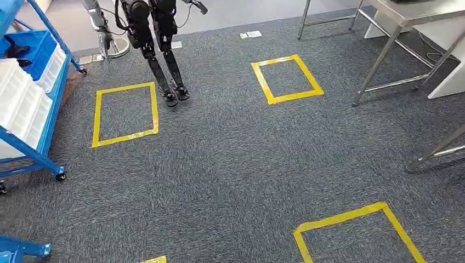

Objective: Take the parts from the cabinet and place them on the table.

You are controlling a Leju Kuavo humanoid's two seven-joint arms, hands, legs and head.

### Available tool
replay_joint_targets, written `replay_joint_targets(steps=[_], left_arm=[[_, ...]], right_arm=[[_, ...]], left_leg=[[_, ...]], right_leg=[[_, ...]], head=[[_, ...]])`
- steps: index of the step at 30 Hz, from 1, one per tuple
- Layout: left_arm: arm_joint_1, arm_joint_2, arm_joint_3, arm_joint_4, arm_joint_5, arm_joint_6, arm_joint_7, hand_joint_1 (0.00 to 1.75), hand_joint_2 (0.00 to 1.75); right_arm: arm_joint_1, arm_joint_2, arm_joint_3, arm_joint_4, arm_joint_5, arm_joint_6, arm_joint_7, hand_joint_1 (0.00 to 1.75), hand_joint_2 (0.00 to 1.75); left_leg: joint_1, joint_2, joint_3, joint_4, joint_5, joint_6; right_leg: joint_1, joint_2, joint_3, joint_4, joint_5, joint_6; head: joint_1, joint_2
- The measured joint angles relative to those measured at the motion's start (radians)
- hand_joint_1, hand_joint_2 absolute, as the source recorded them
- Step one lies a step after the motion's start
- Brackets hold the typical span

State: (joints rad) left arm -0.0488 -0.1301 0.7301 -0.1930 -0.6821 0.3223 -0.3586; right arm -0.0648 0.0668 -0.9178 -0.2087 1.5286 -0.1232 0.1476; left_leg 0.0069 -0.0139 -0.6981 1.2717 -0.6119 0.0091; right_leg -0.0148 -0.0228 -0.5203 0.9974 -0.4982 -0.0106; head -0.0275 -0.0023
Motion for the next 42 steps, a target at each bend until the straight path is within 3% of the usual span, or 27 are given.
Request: replay_joint_targets(steps=[2, 3, 5, 6, 7, 11, 13, 15, 17, 18, 20, 21, 22, 23, 25, 26, 27, 28, 29, 31, 32, 33, 35, 36, 37, 41, 42], left_arm=[[0.003, 0.001, 0.001, 0.0, 0.0, 0.002, 0.002, 0.0, 0.0], [0.004, 0.002, 0.002, 0.0, 0.0, 0.002, 0.004, 0.0, 0.0], [0.004, 0.002, 0.002, 0.0, 0.0, 0.003, 0.006, 0.0, 0.0], [0.002, 0.003, 0.002, 0.0, 0.0, 0.004, 0.007, 0.0, 0.0], [-0.002, 0.003, 0.002, 0.0, 0.0, 0.004, 0.008, 0.0, 0.0], [0.0, 0.003, 0.003, 0.0, 0.0, 0.005, 0.009, 0.0, 0.0], [-0.002, 0.002, 0.003, 0.0, 0.002, 0.006, 0.013, 0.0, 0.0], [-0.005, 0.003, 0.004, 0.0, 0.003, 0.011, 0.016, 0.0, 0.0], [-0.003, 0.003, 0.006, 0.0, 0.003, 0.014, 0.018, 0.0, 0.0], [-0.001, 0.002, 0.01, 0.0, 0.003, 0.014, 0.018, 0.0, 0.0], [-0.001, 0.0, 0.012, 0.0, 0.003, 0.015, 0.02, 0.0, 0.0], [-0.001, -0.001, 0.012, 0.0, 0.003, 0.015, 0.02, 0.0, 0.0], [-0.001, 0.0, 0.013, 0.0, 0.003, 0.014, 0.021, 0.0, 0.0], [-0.001, 0.0, 0.013, 0.0, 0.003, 0.015, 0.021, 0.0, 0.0], [0.001, 0.0, 0.016, 0.0, 0.003, 0.015, 0.021, 0.0, 0.0], [0.002, 0.0, 0.018, 0.0, 0.003, 0.015, 0.021, 0.0, 0.0], [0.003, 0.003, 0.018, 0.0, 0.003, 0.015, 0.021, 0.0, 0.0], [0.003, 0.0, 0.018, 0.0, 0.003, 0.016, 0.021, 0.0, 0.0], [0.001, 0.0, 0.018, 0.0, 0.003, 0.015, 0.021, 0.0, 0.0], [-0.001, -0.001, 0.018, 0.0, 0.003, 0.016, 0.021, 0.0, 0.0], [0.0, -0.001, 0.018, 0.0, 0.003, 0.016, 0.021, 0.0, 0.0], [0.003, -0.001, 0.018, 0.0, 0.003, 0.015, 0.018, 0.0, 0.0], [0.005, -0.001, 0.018, 0.0, 0.001, 0.011, 0.01, 0.0, 0.0], [0.003, 0.0, 0.018, 0.0, 0.0, 0.006, 0.007, 0.0, 0.0], [0.001, -0.001, 0.018, 0.0, -0.003, 0.004, 0.006, 0.0, 0.0], [-0.002, 0.0, 0.016, 0.0, -0.016, -0.003, 0.004, 0.0, 0.0], [-0.001, -0.001, 0.016, 0.0, -0.016, -0.003, 0.004, 0.0, 0.0]], right_arm=[[0.0, 0.002, 0.001, 0.0, 0.0, 0.0, 0.0, 0.0, 0.0], [-0.001, 0.003, 0.002, 0.0, 0.003, 0.0, 0.0, 0.0, 0.0], [-0.002, 0.006, 0.002, 0.0, 0.007, 0.0, 0.0, 0.0, 0.0], [-0.002, 0.007, 0.002, 0.0, 0.007, 0.0, 0.0, 0.0, 0.0], [-0.002, 0.007, 0.003, 0.0, 0.008, 0.0, 0.0, 0.0, 0.0], [-0.006, 0.007, 0.004, 0.0, 0.011, 0.0, 0.0, 0.0, 0.0], [-0.006, 0.008, 0.008, 0.0, 0.017, 0.001, 0.0, 0.0, 0.0], [-0.002, 0.009, 0.011, 0.0, 0.021, 0.006, 0.0, 0.0, 0.0], [0.002, 0.009, 0.014, 0.001, 0.025, 0.012, 0.0, 0.0, 0.0], [0.002, 0.008, 0.016, 0.001, 0.025, 0.012, 0.001, 0.0, 0.0], [0.001, 0.007, 0.019, 0.001, 0.027, 0.012, 0.001, 0.0, 0.0], [0.001, 0.006, 0.02, 0.001, 0.027, 0.012, 0.001, 0.0, 0.0], [0.0, 0.007, 0.02, 0.002, 0.027, 0.012, 0.001, 0.0, 0.0], [-0.001, 0.007, 0.021, 0.002, 0.027, 0.012, 0.0, 0.0, 0.0], [-0.005, 0.007, 0.021, 0.002, 0.027, 0.012, 0.0, 0.0, 0.0], [-0.005, 0.008, 0.022, 0.002, 0.027, 0.012, 0.001, 0.0, 0.0], [-0.005, 0.01, 0.022, 0.002, 0.027, 0.012, 0.001, 0.0, 0.0], [-0.004, 0.009, 0.022, 0.002, 0.027, 0.012, 0.001, 0.0, 0.0], [-0.003, 0.008, 0.022, 0.002, 0.027, 0.012, 0.001, 0.0, 0.0], [0.001, 0.008, 0.022, 0.002, 0.028, 0.012, 0.001, 0.0, 0.0], [0.001, 0.008, 0.022, 0.002, 0.027, 0.012, 0.001, 0.0, 0.0], [0.001, 0.008, 0.022, 0.002, 0.027, 0.012, 0.0, 0.0, 0.0], [-0.001, 0.008, 0.022, 0.002, 0.025, 0.015, -0.001, 0.0, 0.0], [-0.003, 0.008, 0.022, 0.002, 0.023, 0.015, -0.002, 0.0, 0.0], [-0.003, 0.006, 0.022, 0.002, 0.021, 0.015, -0.002, 0.0, 0.0], [-0.008, 0.005, 0.022, 0.002, 0.018, 0.016, -0.002, 0.0, 0.0], [-0.01, 0.005, 0.022, 0.002, 0.019, 0.016, -0.002, 0.0, 0.0]], left_leg=[[0.004, 0.003, -0.035, 0.065, -0.007, -0.004], [0.005, 0.008, -0.015, 0.022, 0.028, -0.004], [0.006, 0.033, 0.078, -0.152, 0.114, -0.001], [0.005, 0.078, 0.126, -0.236, 0.137, 0.004], [-0.004, 0.089, 0.132, -0.253, 0.13, 0.005], [-0.012, 0.043, 0.13, -0.264, 0.137, 0.029], [-0.004, 0.027, 0.135, -0.272, 0.147, 0.047], [-0.005, 0.005, 0.132, -0.272, 0.149, 0.051], [-0.006, -0.022, 0.133, -0.271, 0.149, 0.05], [-0.006, -0.036, 0.134, -0.27, 0.149, 0.05], [-0.004, -0.062, 0.138, -0.268, 0.148, 0.048], [-0.003, -0.074, 0.137, -0.265, 0.146, 0.044], [-0.008, -0.082, 0.136, -0.259, 0.144, 0.037], [-0.01, -0.089, 0.133, -0.259, 0.142, 0.031], [-0.006, -0.101, 0.127, -0.263, 0.147, 0.02], [-0.006, -0.11, 0.124, -0.262, 0.15, 0.015], [-0.002, -0.089, 0.121, -0.25, 0.139, 0.013], [-0.007, -0.037, 0.104, -0.215, 0.11, 0.008], [-0.004, -0.011, 0.069, -0.142, 0.065, 0.003], [0.001, 0.0, -0.005, 0.008, 0.0, -0.004], [0.003, 0.001, -0.026, 0.049, -0.007, -0.007], [0.006, 0.004, -0.022, 0.038, 0.013, -0.008], [0.009, 0.019, 0.049, -0.099, 0.094, -0.01], [0.01, 0.045, 0.097, -0.188, 0.13, -0.008], [0.007, 0.095, 0.127, -0.246, 0.128, -0.006], [-0.01, 0.049, 0.122, -0.251, 0.131, 0.018], [0.003, 0.038, 0.131, -0.264, 0.142, 0.031]], right_leg=[[0.002, -0.021, -0.001, 0.0, -0.001, -0.001], [0.002, -0.031, 0.0, 0.0, -0.003, -0.003], [0.002, -0.048, 0.005, 0.0, -0.006, 0.001], [0.003, -0.055, 0.009, 0.0, -0.009, 0.004], [0.017, -0.062, 0.009, 0.005, -0.015, 0.013], [0.017, -0.094, 0.02, -0.001, -0.019, 0.032], [0.009, -0.013, -0.012, 0.066, -0.06, 0.033], [0.002, 0.012, -0.091, 0.231, -0.13, 0.024], [0.002, 0.016, -0.142, 0.328, -0.151, 0.034], [0.001, 0.017, -0.131, 0.297, -0.128, 0.046], [-0.005, 0.027, -0.056, 0.133, -0.051, 0.069], [-0.013, 0.059, -0.013, 0.039, -0.015, 0.077], [-0.014, 0.092, -0.01, 0.018, -0.015, 0.071], [-0.007, 0.075, -0.013, 0.012, -0.009, 0.056], [0.0, 0.064, -0.004, 0.014, -0.007, 0.041], [-0.008, 0.053, -0.001, 0.011, -0.003, 0.034], [-0.015, 0.043, -0.002, 0.006, 0.002, 0.027], [-0.013, 0.034, -0.002, 0.006, 0.002, 0.015], [-0.01, 0.022, -0.002, 0.006, -0.001, 0.011], [-0.005, -0.005, -0.003, 0.006, -0.004, 0.006], [-0.004, -0.018, -0.003, 0.006, -0.004, 0.006], [-0.004, -0.03, -0.002, 0.006, -0.005, 0.006], [-0.005, -0.049, 0.002, 0.007, -0.007, 0.004], [-0.005, -0.057, 0.005, 0.007, -0.01, 0.009], [0.001, -0.064, 0.007, 0.007, -0.013, 0.012], [0.011, -0.099, 0.017, 0.002, -0.018, 0.033], [0.015, -0.091, 0.008, 0.015, -0.027, 0.041]], head=[[0.0, 0.0], [0.0, 0.0], [-0.001, 0.0], [-0.001, 0.0], [0.0, 0.0], [0.002, 0.0], [0.004, 0.0], [0.005, 0.0], [0.006, 0.0], [0.006, 0.0], [0.006, 0.0], [0.007, 0.0], [0.008, 0.0], [0.008, 0.0], [0.008, 0.0], [0.007, 0.0], [0.008, 0.0], [0.003, 0.0], [-0.005, 0.0], [-0.002, 0.0], [-0.003, 0.0], [-0.002, 0.0], [-0.003, 0.0], [-0.004, 0.0], [-0.005, 0.0], [0.0, 0.0], [0.001, 0.0]])
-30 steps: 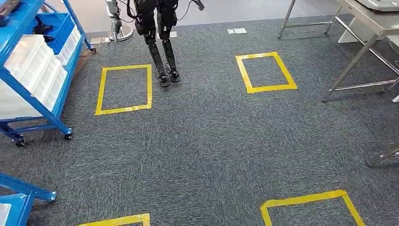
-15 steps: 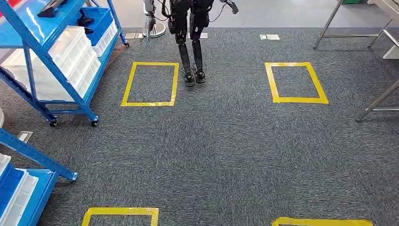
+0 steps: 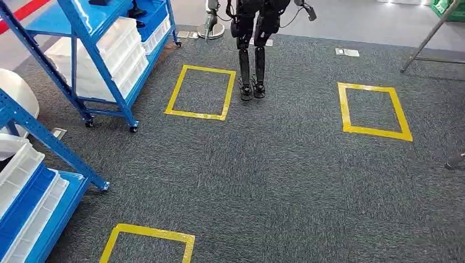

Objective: Take the parts from the cabinet and place them on the table.

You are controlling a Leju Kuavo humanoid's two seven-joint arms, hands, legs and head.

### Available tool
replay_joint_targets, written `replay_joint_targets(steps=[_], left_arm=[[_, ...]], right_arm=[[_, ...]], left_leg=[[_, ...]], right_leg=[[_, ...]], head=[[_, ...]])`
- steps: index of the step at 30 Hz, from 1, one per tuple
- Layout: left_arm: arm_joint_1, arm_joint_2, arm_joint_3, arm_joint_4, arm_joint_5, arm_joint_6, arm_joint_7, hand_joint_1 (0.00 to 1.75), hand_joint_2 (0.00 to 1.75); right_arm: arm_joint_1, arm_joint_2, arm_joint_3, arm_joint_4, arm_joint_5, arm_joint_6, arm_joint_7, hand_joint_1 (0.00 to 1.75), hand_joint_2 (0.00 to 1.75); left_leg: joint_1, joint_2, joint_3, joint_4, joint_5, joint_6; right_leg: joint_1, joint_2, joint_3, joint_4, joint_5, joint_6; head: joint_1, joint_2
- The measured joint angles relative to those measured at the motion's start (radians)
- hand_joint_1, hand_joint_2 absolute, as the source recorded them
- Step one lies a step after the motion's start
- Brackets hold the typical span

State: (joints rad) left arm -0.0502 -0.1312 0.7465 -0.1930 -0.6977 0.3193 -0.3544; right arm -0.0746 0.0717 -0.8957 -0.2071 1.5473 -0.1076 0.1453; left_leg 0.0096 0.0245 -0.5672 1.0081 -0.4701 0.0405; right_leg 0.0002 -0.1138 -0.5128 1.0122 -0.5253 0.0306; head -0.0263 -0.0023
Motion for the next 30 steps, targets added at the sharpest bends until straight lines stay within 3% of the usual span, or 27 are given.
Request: replay_joint_targets(steps=[1, 2, 4, 5, 6, 7, 8, 9, 10, 11, 13, 14, 15, 16, 17, 19, 20, 21, 22, 24, 25, 26, 27, 29, 30], left_arm=[[-0.001, -0.003, 0.0, 0.0, 0.0, 0.0, 0.0, 0.0, 0.0], [-0.003, -0.001, 0.0, 0.0, 0.001, 0.0, 0.0, 0.0, 0.0], [-0.007, -0.001, 0.0, 0.0, 0.001, 0.002, -0.001, 0.0, 0.0], [-0.007, -0.001, 0.0, 0.0, 0.001, 0.002, -0.001, 0.0, 0.0], [-0.006, -0.002, 0.0, 0.0, 0.001, 0.0, -0.001, 0.0, 0.0], [-0.004, -0.002, 0.0, 0.0, 0.0, -0.001, 0.0, 0.0, 0.0], [-0.003, -0.003, 0.0, 0.0, -0.002, -0.002, 0.0, 0.0, 0.0], [-0.004, -0.004, 0.0, 0.0, -0.003, -0.004, 0.001, 0.0, 0.0], [-0.004, -0.004, 0.0, 0.0, -0.003, -0.008, 0.004, 0.0, 0.0], [-0.007, -0.003, 0.0, 0.0, -0.002, -0.019, 0.015, 0.0, 0.0], [-0.005, -0.003, 0.003, 0.0, 0.016, -0.067, 0.065, 0.0, 0.0], [-0.003, -0.003, 0.008, 0.001, 0.026, -0.108, 0.13, 0.0, 0.0], [-0.003, 0.0, 0.014, 0.001, 0.032, -0.149, 0.191, 0.0, 0.0], [-0.002, 0.0, 0.018, 0.001, 0.039, -0.177, 0.247, 0.0, 0.0], [-0.003, -0.001, 0.022, 0.001, 0.04, -0.19, 0.288, 0.0, 0.0], [-0.005, -0.004, 0.03, 0.001, 0.041, -0.204, 0.328, 0.0, 0.0], [-0.004, -0.005, 0.03, 0.001, 0.041, -0.206, 0.333, 0.0, 0.0], [-0.003, -0.005, 0.032, 0.001, 0.041, -0.208, 0.337, 0.0, 0.0], [-0.002, -0.005, 0.035, 0.001, 0.041, -0.209, 0.339, 0.0, 0.0], [-0.003, -0.003, 0.039, 0.001, 0.041, -0.211, 0.342, 0.0, 0.0], [-0.005, -0.003, 0.04, 0.001, 0.041, -0.211, 0.342, 0.0, 0.0], [-0.009, -0.003, 0.04, 0.001, 0.041, -0.212, 0.342, 0.0, 0.0], [-0.012, -0.003, 0.042, 0.001, 0.041, -0.212, 0.343, 0.0, 0.0], [-0.011, -0.003, 0.043, 0.001, 0.041, -0.212, 0.343, 0.0, 0.0], [-0.011, -0.003, 0.043, 0.001, 0.041, -0.212, 0.343, 0.0, 0.0]], right_arm=[[-0.001, -0.002, 0.0, 0.0, 0.001, 0.0, 0.0, 0.0, 0.0], [0.0, -0.002, 0.0, 0.0, 0.003, 0.0, -0.001, 0.0, 0.0], [0.004, -0.001, 0.0, 0.0, 0.006, 0.0, -0.002, 0.0, 0.0], [0.005, -0.002, 0.0, 0.0, 0.008, 0.0, -0.002, 0.0, 0.0], [0.006, -0.003, 0.0, 0.0, 0.009, 0.0, -0.002, 0.0, 0.0], [0.006, -0.003, 0.0, 0.0, 0.009, 0.001, 0.001, 0.0, 0.0], [0.005, -0.003, 0.0, 0.0, 0.009, 0.001, 0.002, 0.0, 0.0], [0.004, -0.003, 0.0, 0.0, 0.009, 0.001, 0.002, 0.0, 0.0], [0.004, -0.003, 0.0, 0.0, 0.009, 0.001, 0.002, 0.0, 0.0], [0.004, -0.002, 0.0, 0.0, 0.009, 0.001, 0.002, 0.0, 0.0], [0.0, 0.0, 0.0, 0.001, 0.011, 0.003, 0.002, 0.0, 0.0], [-0.001, 0.001, 0.003, 0.001, 0.013, 0.005, 0.002, 0.0, 0.0], [-0.001, 0.003, 0.005, 0.0, 0.014, 0.009, 0.002, 0.0, 0.0], [-0.003, 0.002, 0.007, 0.0, 0.014, 0.011, 0.002, 0.0, 0.0], [-0.002, 0.002, 0.008, 0.0, 0.014, 0.011, 0.002, 0.0, 0.0], [0.003, 0.002, 0.009, 0.0, 0.014, 0.014, 0.001, 0.0, 0.0], [0.005, 0.001, 0.009, 0.0, 0.014, 0.014, 0.001, 0.0, 0.0], [0.005, 0.001, 0.01, 0.0, 0.014, 0.014, 0.001, 0.0, 0.0], [0.005, 0.001, 0.01, 0.0, 0.014, 0.014, 0.001, 0.0, 0.0], [0.001, 0.002, 0.012, 0.0, 0.014, 0.014, 0.001, 0.0, 0.0], [0.0, 0.003, 0.013, 0.0, 0.014, 0.014, 0.001, 0.0, 0.0], [0.0, 0.003, 0.013, 0.001, 0.014, 0.014, 0.001, 0.0, 0.0], [0.0, 0.003, 0.013, 0.0, 0.014, 0.014, 0.001, 0.0, 0.0], [-0.002, 0.004, 0.014, 0.0, 0.014, 0.014, 0.001, 0.0, 0.0], [-0.003, 0.004, 0.015, 0.0, 0.014, 0.014, 0.001, 0.0, 0.0]], left_leg=[[-0.004, -0.005, 0.0, -0.002, 0.002, 0.003], [-0.001, -0.016, -0.001, -0.002, 0.004, 0.011], [-0.001, -0.04, -0.005, -0.001, 0.006, 0.014], [-0.001, -0.055, -0.005, 0.0, 0.006, 0.014], [-0.002, -0.068, -0.004, 0.0, 0.006, 0.014], [-0.001, -0.081, -0.002, 0.0, 0.006, 0.013], [0.0, -0.096, 0.0, 0.001, 0.006, 0.013], [0.0, -0.108, 0.001, 0.002, 0.006, 0.011], [0.001, -0.118, -0.001, 0.002, 0.006, 0.005], [-0.009, -0.131, -0.003, 0.011, 0.001, -0.004], [-0.007, -0.143, -0.005, 0.003, 0.004, -0.011], [-0.004, -0.151, -0.007, 0.0, 0.009, -0.018], [-0.001, -0.158, -0.009, 0.005, 0.007, -0.02], [-0.004, -0.111, -0.02, 0.027, -0.012, -0.025], [-0.005, -0.072, -0.044, 0.078, -0.049, -0.029], [0.0, -0.042, -0.127, 0.247, -0.131, -0.037], [0.002, -0.038, -0.157, 0.307, -0.148, -0.04], [0.003, -0.035, -0.166, 0.322, -0.141, -0.041], [0.003, -0.031, -0.151, 0.292, -0.115, -0.041], [0.003, -0.009, -0.064, 0.132, -0.034, -0.036], [0.001, 0.031, -0.014, 0.048, -0.007, -0.028], [-0.009, 0.071, 0.002, 0.011, -0.015, -0.023], [-0.009, 0.048, -0.002, 0.012, -0.012, -0.02], [-0.014, 0.029, -0.006, 0.012, -0.012, -0.014], [-0.013, 0.016, -0.002, 0.0, -0.006, -0.005]], right_leg=[[-0.009, 0.045, -0.004, 0.025, -0.014, 0.001], [-0.01, 0.083, -0.036, 0.089, -0.051, -0.007], [-0.013, 0.103, -0.119, 0.255, -0.118, -0.014], [-0.012, 0.107, -0.148, 0.312, -0.129, -0.008], [-0.013, 0.109, -0.153, 0.316, -0.121, -0.001], [-0.013, 0.11, -0.136, 0.275, -0.096, 0.008], [-0.015, 0.113, -0.097, 0.188, -0.054, 0.02], [-0.021, 0.13, -0.054, 0.093, -0.014, 0.028], [-0.028, 0.173, -0.024, 0.021, 0.011, 0.031], [-0.022, 0.176, -0.026, 0.002, 0.018, 0.018], [-0.019, 0.159, -0.021, 0.002, 0.02, 0.003], [-0.017, 0.148, -0.015, 0.002, 0.024, -0.005], [-0.034, 0.138, -0.016, -0.003, 0.029, -0.013], [-0.031, 0.129, -0.014, -0.003, 0.031, -0.017], [-0.029, 0.12, -0.014, -0.003, 0.03, -0.03], [-0.021, 0.092, -0.015, -0.003, 0.027, -0.036], [-0.019, 0.078, -0.016, -0.003, 0.025, -0.038], [-0.018, 0.065, -0.015, -0.003, 0.024, -0.039], [-0.018, 0.054, -0.015, -0.003, 0.023, -0.04], [-0.018, 0.036, -0.01, -0.003, 0.022, -0.04], [-0.015, 0.028, -0.006, -0.003, 0.02, -0.037], [-0.004, 0.021, -0.006, 0.001, 0.014, -0.03], [-0.004, 0.012, -0.004, -0.002, 0.013, -0.026], [-0.004, -0.007, 0.001, -0.008, 0.012, -0.02], [0.002, -0.018, 0.007, -0.009, 0.011, -0.013]], head=[[0.003, 0.0], [0.003, 0.0], [0.005, 0.0], [0.006, 0.0], [0.005, 0.0], [0.006, 0.0], [0.006, 0.0], [0.005, 0.0], [0.008, 0.0], [0.007, 0.0], [0.005, 0.0], [0.006, 0.0], [0.006, 0.0], [0.005, 0.0], [-0.007, 0.0], [-0.007, 0.0], [-0.007, 0.0], [-0.007, 0.0], [-0.007, 0.0], [-0.008, 0.0], [-0.008, 0.0], [-0.008, 0.0], [-0.001, 0.0], [-0.002, 0.0], [-0.003, 0.0]])
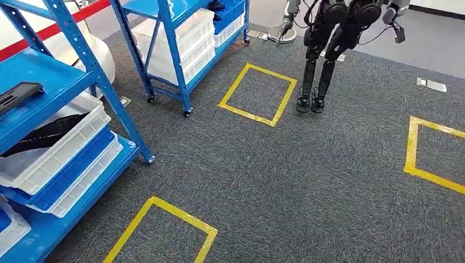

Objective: Take the parts from the cabinet and place them on the table.

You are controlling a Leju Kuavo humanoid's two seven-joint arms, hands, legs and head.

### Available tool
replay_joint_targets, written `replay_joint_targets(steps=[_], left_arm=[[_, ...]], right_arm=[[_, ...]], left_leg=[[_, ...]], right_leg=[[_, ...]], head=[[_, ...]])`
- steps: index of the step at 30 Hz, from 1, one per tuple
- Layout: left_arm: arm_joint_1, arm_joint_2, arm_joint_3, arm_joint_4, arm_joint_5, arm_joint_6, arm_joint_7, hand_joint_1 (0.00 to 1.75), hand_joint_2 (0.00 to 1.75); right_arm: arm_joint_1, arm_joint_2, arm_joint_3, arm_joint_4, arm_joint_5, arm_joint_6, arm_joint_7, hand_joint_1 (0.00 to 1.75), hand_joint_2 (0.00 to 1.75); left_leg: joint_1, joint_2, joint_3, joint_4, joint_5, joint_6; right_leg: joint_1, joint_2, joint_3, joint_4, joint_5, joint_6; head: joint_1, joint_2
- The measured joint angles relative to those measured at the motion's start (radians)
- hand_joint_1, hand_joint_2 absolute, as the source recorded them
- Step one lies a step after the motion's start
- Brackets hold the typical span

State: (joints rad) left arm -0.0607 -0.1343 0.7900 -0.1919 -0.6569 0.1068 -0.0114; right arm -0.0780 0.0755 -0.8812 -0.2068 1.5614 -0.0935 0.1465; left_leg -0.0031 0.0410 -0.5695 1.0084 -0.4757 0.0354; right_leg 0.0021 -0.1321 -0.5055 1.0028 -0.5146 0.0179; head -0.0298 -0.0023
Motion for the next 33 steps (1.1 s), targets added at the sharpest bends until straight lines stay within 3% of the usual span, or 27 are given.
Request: replay_joint_targets(steps=[1, 2, 3, 5, 6, 7, 9, 10, 11, 12, 14, 15, 16, 17, 18, 20, 21, 22, 23, 24, 25, 26, 27, 30, 31, 32, 33], left_arm=[[0.002, -0.002, 0.0, 0.0, 0.0, 0.0, 0.001, 0.0, 0.0], [0.0, -0.003, 0.0, 0.0, 0.0, 0.0, 0.001, 0.0, 0.0], [-0.002, -0.002, 0.0, 0.0, 0.0, 0.0, 0.002, 0.0, 0.0], [-0.006, -0.002, 0.0, 0.0, 0.002, -0.005, 0.005, 0.0, 0.0], [-0.005, -0.002, 0.001, 0.0, 0.007, -0.011, 0.011, 0.0, 0.0], [-0.003, -0.003, 0.002, 0.0, 0.008, -0.019, 0.015, 0.0, 0.0], [-0.001, -0.006, 0.002, 0.0, 0.008, -0.024, 0.02, 0.0, 0.0], [-0.001, -0.007, 0.002, 0.0, 0.007, -0.028, 0.021, 0.0, 0.0], [-0.001, -0.006, 0.002, 0.0, 0.006, -0.031, 0.022, 0.0, 0.0], [-0.001, -0.006, 0.002, 0.0, 0.005, -0.032, 0.024, 0.0, 0.0], [0.001, -0.006, 0.002, 0.0, -0.003, -0.038, 0.026, 0.0, 0.0], [0.004, -0.005, 0.002, 0.0, -0.004, -0.04, 0.026, 0.0, 0.0], [0.006, -0.006, 0.002, 0.0, -0.006, -0.04, 0.026, 0.0, 0.0], [0.007, -0.006, 0.002, 0.0, -0.006, -0.04, 0.027, 0.0, 0.0], [0.005, -0.006, 0.002, 0.0, -0.007, -0.039, 0.028, 0.0, 0.0], [0.002, -0.007, 0.002, 0.0, -0.01, -0.036, 0.03, 0.0, 0.0], [0.002, -0.007, 0.002, 0.0, -0.011, -0.034, 0.031, 0.0, 0.0], [0.004, -0.007, 0.002, 0.0, -0.012, -0.032, 0.033, 0.0, 0.0], [0.005, -0.007, 0.002, 0.0, -0.015, -0.031, 0.034, 0.0, 0.0], [0.005, -0.007, 0.002, 0.0, -0.024, -0.029, 0.034, 0.0, 0.0], [0.004, -0.007, 0.001, 0.0, -0.027, -0.029, 0.035, 0.0, 0.0], [0.001, -0.007, 0.001, 0.0, -0.033, -0.029, 0.035, 0.0, 0.0], [-0.005, -0.007, 0.001, 0.0, -0.036, -0.029, 0.034, 0.0, 0.0], [-0.004, -0.008, -0.001, 0.0, -0.045, -0.031, 0.031, 0.0, 0.0], [-0.004, -0.01, -0.001, 0.0, -0.047, -0.031, 0.031, 0.0, 0.0], [-0.002, -0.011, -0.001, 0.0, -0.048, -0.031, 0.031, 0.0, 0.0], [-0.006, -0.011, -0.001, 0.0, -0.05, -0.03, 0.031, 0.0, 0.0]], right_arm=[[0.0, -0.001, 0.001, 0.0, 0.0, 0.0, 0.0, 0.0, 0.0], [0.001, -0.002, 0.0, 0.0, 0.0, 0.0, 0.0, 0.0, 0.0], [0.003, -0.001, 0.001, 0.0, 0.0, 0.0, 0.0, 0.0, 0.0], [0.008, -0.001, 0.0, 0.0, 0.0, 0.0, 0.0, 0.0, 0.0], [0.01, -0.002, 0.0, 0.0, 0.0, 0.0, 0.0, 0.0, 0.0], [0.01, -0.002, 0.0, 0.0, 0.0, 0.001, 0.001, 0.0, 0.0], [0.009, -0.005, 0.0, 0.0, 0.0, 0.001, 0.0, 0.0, 0.0], [0.009, -0.006, 0.0, 0.0, 0.0, 0.001, 0.0, 0.0, 0.0], [0.009, -0.003, 0.0, 0.001, 0.0, 0.003, 0.0, 0.0, 0.0], [0.009, -0.003, 0.0, 0.002, 0.0, 0.003, -0.002, 0.0, 0.0], [0.009, -0.002, 0.001, 0.002, -0.001, 0.004, -0.004, 0.0, 0.0], [0.009, -0.003, 0.001, 0.002, -0.001, 0.003, -0.004, 0.0, 0.0], [0.008, -0.003, 0.001, 0.002, -0.001, 0.004, -0.005, 0.0, 0.0], [0.007, -0.003, 0.002, 0.002, 0.0, 0.004, -0.005, 0.0, 0.0], [0.008, -0.003, 0.003, 0.002, 0.0, 0.004, -0.006, 0.0, 0.0], [0.012, -0.004, 0.004, 0.002, 0.001, 0.006, -0.007, 0.0, 0.0], [0.012, -0.005, 0.004, 0.002, 0.001, 0.006, -0.006, 0.0, 0.0], [0.011, -0.006, 0.005, 0.002, 0.001, 0.006, -0.007, 0.0, 0.0], [0.01, -0.006, 0.006, 0.002, 0.001, 0.008, -0.007, 0.0, 0.0], [0.009, -0.006, 0.007, 0.002, 0.001, 0.013, -0.008, 0.0, 0.0], [0.007, -0.006, 0.008, 0.002, 0.001, 0.015, -0.009, 0.0, 0.0], [0.006, -0.005, 0.008, 0.002, 0.001, 0.016, -0.01, 0.0, 0.0], [0.006, -0.003, 0.008, 0.002, 0.001, 0.018, -0.01, 0.0, 0.0], [0.001, -0.003, 0.009, 0.002, 0.002, 0.021, -0.009, 0.0, 0.0], [-0.001, -0.003, 0.01, 0.002, 0.002, 0.021, -0.008, 0.0, 0.0], [-0.001, -0.005, 0.01, 0.002, 0.002, 0.021, -0.007, 0.0, 0.0], [0.001, -0.005, 0.01, 0.002, 0.002, 0.021, -0.007, 0.0, 0.0]], left_leg=[[0.011, -0.008, 0.008, -0.009, 0.011, 0.007], [0.013, -0.018, 0.007, -0.01, 0.014, 0.014], [0.013, -0.03, 0.004, -0.01, 0.015, 0.016], [0.013, -0.06, 0.001, -0.009, 0.016, 0.017], [0.013, -0.073, 0.001, -0.009, 0.017, 0.017], [0.014, -0.088, 0.002, -0.008, 0.017, 0.017], [0.019, -0.116, 0.004, -0.004, 0.015, 0.01], [0.021, -0.129, 0.002, 0.002, 0.012, 0.003], [0.015, -0.138, -0.002, 0.01, 0.008, -0.007], [0.014, -0.146, -0.006, 0.013, 0.006, -0.014], [0.016, -0.156, -0.007, 0.003, 0.013, -0.024], [0.019, -0.162, -0.01, 0.005, 0.013, -0.026], [0.021, -0.135, -0.012, 0.014, 0.007, -0.029], [0.017, -0.083, -0.023, 0.043, -0.015, -0.033], [0.018, -0.06, -0.055, 0.111, -0.059, -0.036], [0.018, -0.053, -0.129, 0.26, -0.125, -0.039], [0.017, -0.052, -0.153, 0.307, -0.137, -0.038], [0.017, -0.049, -0.154, 0.308, -0.123, -0.034], [0.017, -0.047, -0.134, 0.267, -0.091, -0.03], [0.015, -0.04, -0.093, 0.19, -0.048, -0.022], [0.011, -0.017, -0.047, 0.106, -0.012, -0.011], [-0.001, 0.045, -0.012, 0.041, -0.002, 0.004], [-0.009, 0.05, -0.01, 0.027, -0.008, 0.003], [-0.015, 0.009, -0.017, 0.021, -0.004, 0.011], [-0.003, -0.004, -0.004, 0.005, 0.008, 0.018], [-0.002, -0.011, 0.0, -0.004, 0.014, 0.017], [0.003, -0.024, -0.002, -0.006, 0.019, 0.024]], right_leg=[[-0.007, 0.04, -0.01, 0.017, -0.009, 0.005], [-0.009, 0.09, -0.026, 0.058, -0.035, 0.003], [-0.012, 0.113, -0.06, 0.131, -0.072, -0.003], [-0.016, 0.123, -0.133, 0.281, -0.127, -0.004], [-0.017, 0.124, -0.149, 0.311, -0.13, 0.004], [-0.021, 0.124, -0.141, 0.289, -0.112, 0.015], [-0.034, 0.134, -0.072, 0.136, -0.038, 0.043], [-0.042, 0.16, -0.031, 0.046, -0.003, 0.055], [-0.038, 0.189, -0.026, 0.026, -0.007, 0.052], [-0.034, 0.175, -0.029, 0.02, -0.001, 0.037], [-0.029, 0.165, -0.02, 0.024, 0.0, 0.022], [-0.036, 0.154, -0.019, 0.021, 0.002, 0.014], [-0.038, 0.146, -0.019, 0.019, 0.006, 0.007], [-0.035, 0.141, -0.019, 0.019, 0.007, 0.005], [-0.031, 0.13, -0.019, 0.019, 0.006, -0.006], [-0.024, 0.104, -0.02, 0.019, 0.003, -0.014], [-0.021, 0.092, -0.021, 0.019, 0.002, -0.016], [-0.018, 0.079, -0.019, 0.019, 0.0, -0.018], [-0.016, 0.07, -0.017, 0.019, -0.001, -0.02], [-0.014, 0.059, -0.014, 0.019, -0.003, -0.022], [-0.011, 0.05, -0.011, 0.019, -0.004, -0.023], [-0.01, 0.042, -0.008, 0.019, -0.007, -0.021], [0.003, 0.032, -0.01, 0.021, -0.012, -0.014], [-0.001, -0.005, -0.001, 0.013, -0.012, -0.007], [0.008, -0.007, 0.003, 0.014, -0.019, -0.001], [-0.003, 0.046, -0.007, 0.037, -0.031, 0.004], [-0.003, 0.095, -0.036, 0.102, -0.065, -0.002]], head=[[0.002, 0.0], [0.003, 0.0], [0.006, 0.0], [0.006, 0.0], [0.006, 0.0], [0.006, 0.0], [0.005, 0.0], [0.007, 0.0], [0.01, 0.0], [0.011, 0.0], [0.007, 0.0], [0.007, 0.0], [0.007, 0.0], [0.003, 0.0], [-0.002, 0.0], [-0.001, 0.0], [0.0, 0.0], [-0.001, 0.0], [-0.001, 0.0], [-0.001, 0.0], [-0.001, 0.0], [-0.001, 0.0], [0.0, 0.0], [-0.001, 0.0], [0.0, 0.0], [0.001, 0.0], [0.004, 0.0]])
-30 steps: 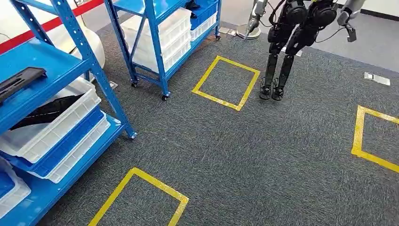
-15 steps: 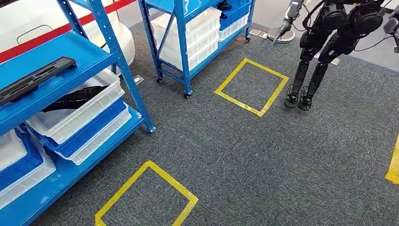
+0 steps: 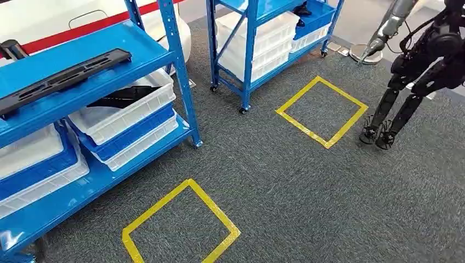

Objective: Take the parts from the cabinet and place them on the table.

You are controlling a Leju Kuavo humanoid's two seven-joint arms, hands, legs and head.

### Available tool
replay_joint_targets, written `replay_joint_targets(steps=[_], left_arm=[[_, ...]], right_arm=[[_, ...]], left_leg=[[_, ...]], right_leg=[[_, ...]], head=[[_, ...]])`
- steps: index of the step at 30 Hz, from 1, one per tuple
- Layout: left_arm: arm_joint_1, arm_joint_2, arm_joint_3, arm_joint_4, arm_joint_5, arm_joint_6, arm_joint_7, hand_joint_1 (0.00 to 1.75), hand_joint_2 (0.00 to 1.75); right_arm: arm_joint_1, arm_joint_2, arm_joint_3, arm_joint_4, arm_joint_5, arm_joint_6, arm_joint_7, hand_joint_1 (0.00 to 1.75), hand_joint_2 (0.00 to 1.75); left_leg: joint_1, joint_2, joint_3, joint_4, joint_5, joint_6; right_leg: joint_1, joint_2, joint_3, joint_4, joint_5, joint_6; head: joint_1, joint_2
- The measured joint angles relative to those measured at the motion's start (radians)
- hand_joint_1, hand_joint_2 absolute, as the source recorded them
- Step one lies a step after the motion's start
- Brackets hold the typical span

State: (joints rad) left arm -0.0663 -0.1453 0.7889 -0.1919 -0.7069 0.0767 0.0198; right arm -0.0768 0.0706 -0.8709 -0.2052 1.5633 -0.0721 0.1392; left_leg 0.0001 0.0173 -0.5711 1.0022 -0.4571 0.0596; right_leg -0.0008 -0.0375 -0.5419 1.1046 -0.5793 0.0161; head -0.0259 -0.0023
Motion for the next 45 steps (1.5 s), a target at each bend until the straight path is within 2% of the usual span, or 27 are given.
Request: replay_joint_targets(steps=[2, 4, 6, 7, 8, 12, 13, 15, 16, 18, 20, 21, 22, 23, 24, 28, 29, 31, 33, 34, 35, 37, 38, 39, 40, 43, 45], left_arm=[[-0.005, -0.002, 0.0, 0.0, -0.006, 0.001, 0.0, 0.0, 0.0], [-0.002, -0.003, 0.0, 0.0, -0.009, 0.001, 0.0, 0.0, 0.0], [0.001, -0.005, 0.0, 0.0, -0.011, 0.001, 0.0, 0.0, 0.0], [0.0, -0.006, 0.0, 0.0, -0.013, 0.001, 0.0, 0.0, 0.0], [0.0, -0.005, -0.001, 0.0, -0.014, 0.001, 0.0, 0.0, 0.0], [0.001, -0.005, -0.001, 0.0, -0.016, 0.006, 0.0, 0.0, 0.0], [0.003, -0.003, -0.001, 0.0, -0.016, 0.006, 0.0, 0.0, 0.0], [0.004, -0.003, -0.002, 0.0, -0.016, 0.009, 0.0, 0.0, 0.0], [0.001, -0.003, -0.002, 0.0, -0.017, 0.009, 0.0, 0.0, 0.0], [-0.002, -0.005, -0.002, 0.0, -0.019, 0.008, 0.0, 0.0, 0.0], [0.001, -0.005, -0.003, 0.0, -0.02, 0.008, 0.0, 0.0, 0.0], [0.002, -0.005, -0.003, 0.0, -0.021, 0.009, 0.0, 0.0, 1.75], [0.002, -0.004, -0.003, 0.0, -0.021, 0.009, 0.0, 0.0, 1.75], [0.0, -0.004, -0.003, 0.0, -0.021, 0.009, 0.0, 0.0, 1.75], [-0.004, -0.003, -0.003, 0.0, -0.022, 0.009, 0.0, 0.0, 1.75], [-0.004, -0.004, -0.004, 0.0, -0.027, 0.009, -0.002, 0.0, 1.75], [-0.001, -0.007, -0.005, 0.0, -0.027, 0.008, -0.002, 0.0, 1.75], [-0.004, -0.008, -0.006, 0.0, -0.027, 0.009, -0.003, 0.0, 1.75], [-0.007, -0.009, -0.008, 0.0, -0.027, 0.009, -0.003, 0.0, 1.75], [-0.005, -0.009, -0.008, 0.0, -0.027, 0.009, -0.003, 0.0, 1.75], [-0.003, -0.011, -0.008, 0.0, -0.027, 0.009, -0.003, 0.0, 1.75], [-0.001, -0.013, -0.008, 0.0, -0.027, 0.008, -0.003, 0.0, 1.75], [-0.002, -0.014, -0.008, 0.0, -0.027, 0.008, -0.003, 0.0, 1.75], [-0.002, -0.013, -0.008, 0.0, -0.027, 0.008, -0.003, 0.0, 1.75], [-0.002, -0.013, -0.008, 0.0, -0.027, 0.008, -0.003, 0.0, 1.75], [0.001, -0.012, -0.007, 0.0, -0.027, 0.009, -0.003, 0.0, 1.75], [0.002, -0.01, -0.008, 0.0, -0.027, 0.009, -0.003, 0.0, 1.75]], right_arm=[[0.005, 0.0, 0.0, 0.0, 0.0, 0.0, 0.0, 0.0, 0.0], [0.01, -0.001, 0.0, 0.0, -0.001, 0.0, 0.0, 0.0, 0.0], [0.01, -0.003, 0.0, 0.0, -0.001, -0.001, 0.001, 0.0, 0.0], [0.008, -0.004, 0.0, 0.0, -0.001, -0.001, 0.001, 0.0, 0.0], [0.009, -0.004, 0.0, 0.0, -0.001, -0.001, 0.001, 0.0, 0.0], [0.006, -0.003, 0.0, 0.001, 0.0, -0.001, 0.002, 0.0, 0.0], [0.006, -0.001, 0.0, 0.001, 0.0, -0.001, 0.003, 0.0, 0.0], [0.003, 0.0, 0.001, 0.0, 0.0, -0.001, 0.004, 0.0, 0.0], [0.005, 0.0, 0.001, 0.001, 0.0, -0.002, 0.004, 0.0, 0.0], [0.01, -0.001, 0.001, 0.001, 0.0, -0.002, 0.004, 0.0, 0.0], [0.009, -0.002, 0.001, 0.001, 0.0, -0.002, 0.004, 0.0, 0.0], [0.007, -0.001, 0.001, 0.001, 0.0, -0.002, 0.004, 0.0, 0.0], [0.006, -0.001, 0.001, 0.001, 0.0, -0.002, 0.003, 0.0, 0.0], [0.005, 0.0, 0.002, 0.001, 0.0, -0.002, 0.003, 0.0, 0.0], [0.005, 0.002, 0.002, 0.001, 0.0, -0.002, 0.003, 0.0, 0.0], [0.0, 0.002, 0.004, 0.001, 0.0, 0.001, 0.003, 0.0, 0.0], [-0.001, 0.002, 0.005, 0.0, 0.0, 0.001, 0.003, 0.0, 0.0], [0.002, 0.001, 0.005, 0.001, 0.0, 0.003, 0.003, 0.0, 0.0], [0.008, 0.0, 0.005, 0.001, 0.0, 0.003, 0.004, 0.0, 0.0], [0.01, 0.0, 0.005, 0.001, 0.0, 0.003, 0.004, 0.0, 0.0], [0.011, -0.001, 0.005, 0.001, 0.0, 0.003, 0.004, 0.0, 0.0], [0.009, -0.003, 0.004, 0.001, -0.001, 0.003, 0.004, 0.0, 0.0], [0.009, -0.004, 0.004, 0.001, -0.001, 0.003, 0.004, 0.0, 0.0], [0.01, -0.002, 0.004, 0.002, -0.001, 0.003, 0.004, 0.0, 0.0], [0.008, 0.0, 0.004, 0.002, -0.001, 0.003, 0.003, 0.0, 0.0], [0.005, 0.0, 0.004, 0.002, -0.001, 0.003, 0.004, 0.0, 0.0], [0.004, 0.001, 0.004, 0.002, 0.0, 0.003, 0.004, 0.0, 0.0]], left_leg=[[0.001, -0.029, -0.004, 0.0, 0.003, 0.004], [0.002, -0.058, -0.003, 0.001, 0.003, 0.002], [0.005, -0.086, -0.002, 0.004, 0.003, -0.002], [0.009, -0.1, -0.003, 0.008, 0.002, -0.008], [0.009, -0.111, -0.006, 0.013, 0.0, -0.016], [0.006, -0.14, -0.016, 0.016, -0.001, -0.041], [0.011, -0.146, -0.02, 0.021, 0.0, -0.044], [0.008, -0.06, -0.05, 0.088, -0.05, -0.053], [0.01, -0.042, -0.084, 0.157, -0.09, -0.057], [0.012, -0.028, -0.155, 0.298, -0.147, -0.062], [0.012, -0.022, -0.158, 0.299, -0.12, -0.061], [0.012, -0.019, -0.125, 0.234, -0.08, -0.057], [0.01, -0.005, -0.077, 0.144, -0.036, -0.05], [0.005, 0.038, -0.032, 0.065, -0.006, -0.038], [-0.008, 0.081, -0.018, 0.035, -0.019, -0.032], [-0.014, 0.026, -0.019, 0.02, -0.011, -0.019], [0.003, 0.017, -0.007, 0.005, 0.001, -0.013], [0.002, -0.005, -0.007, 0.001, 0.005, -0.006], [0.003, -0.036, -0.008, 0.001, 0.005, -0.005], [0.003, -0.05, -0.008, 0.002, 0.005, -0.006], [0.004, -0.064, -0.006, 0.002, 0.005, -0.006], [0.007, -0.094, -0.003, 0.006, 0.004, -0.011], [0.009, -0.107, -0.004, 0.011, 0.001, -0.018], [0.004, -0.117, -0.01, 0.02, -0.002, -0.027], [0.001, -0.128, -0.014, 0.024, -0.007, -0.033], [0.007, -0.146, -0.021, 0.02, 0.001, -0.044], [0.006, -0.067, -0.037, 0.061, -0.029, -0.052]], right_leg=[[-0.008, 0.025, -0.075, 0.152, -0.059, -0.004], [-0.013, 0.029, -0.109, 0.215, -0.065, 0.01], [-0.021, 0.034, -0.063, 0.102, -0.003, 0.037], [-0.028, 0.051, -0.02, 0.004, 0.041, 0.051], [-0.037, 0.093, 0.011, -0.068, 0.062, 0.057], [-0.02, 0.072, 0.017, -0.077, 0.062, 0.016], [-0.036, 0.062, 0.017, -0.082, 0.068, 0.006], [-0.031, 0.044, 0.018, -0.082, 0.07, -0.003], [-0.027, 0.032, 0.018, -0.082, 0.069, -0.01], [-0.021, 0.004, 0.017, -0.082, 0.066, -0.015], [-0.018, -0.019, 0.019, -0.082, 0.063, -0.019], [-0.017, -0.029, 0.022, -0.082, 0.061, -0.021], [-0.017, -0.039, 0.026, -0.082, 0.058, -0.018], [-0.014, -0.046, 0.03, -0.082, 0.055, -0.016], [-0.006, -0.055, 0.032, -0.081, 0.051, -0.012], [-0.003, -0.094, 0.045, -0.092, 0.045, 0.006], [-0.002, -0.068, 0.038, -0.082, 0.036, 0.011], [-0.006, 0.006, -0.008, 0.024, -0.018, 0.002], [-0.011, 0.025, -0.088, 0.181, -0.074, -0.002], [-0.011, 0.026, -0.108, 0.217, -0.076, 0.003], [-0.013, 0.027, -0.106, 0.203, -0.059, 0.012], [-0.021, 0.039, -0.045, 0.055, 0.019, 0.039], [-0.03, 0.072, -0.007, -0.037, 0.057, 0.051], [-0.033, 0.114, 0.002, -0.067, 0.061, 0.05], [-0.028, 0.095, 0.0, -0.074, 0.065, 0.034], [-0.027, 0.071, 0.008, -0.072, 0.069, 0.01], [-0.028, 0.053, 0.008, -0.075, 0.072, 0.001]], head=[[0.001, 0.0], [0.001, 0.0], [0.001, 0.0], [0.001, 0.0], [0.002, 0.0], [0.002, 0.0], [0.0, 0.0], [-0.009, 0.0], [-0.011, 0.0], [-0.011, 0.0], [-0.011, 0.0], [-0.011, 0.0], [-0.011, 0.0], [-0.011, 0.0], [-0.009, 0.0], [-0.009, 0.0], [-0.006, 0.0], [-0.002, 0.0], [0.0, 0.0], [0.002, 0.0], [0.001, 0.0], [0.001, 0.0], [0.002, 0.0], [0.005, 0.0], [0.005, 0.0], [0.001, 0.0], [-0.004, 0.0]])
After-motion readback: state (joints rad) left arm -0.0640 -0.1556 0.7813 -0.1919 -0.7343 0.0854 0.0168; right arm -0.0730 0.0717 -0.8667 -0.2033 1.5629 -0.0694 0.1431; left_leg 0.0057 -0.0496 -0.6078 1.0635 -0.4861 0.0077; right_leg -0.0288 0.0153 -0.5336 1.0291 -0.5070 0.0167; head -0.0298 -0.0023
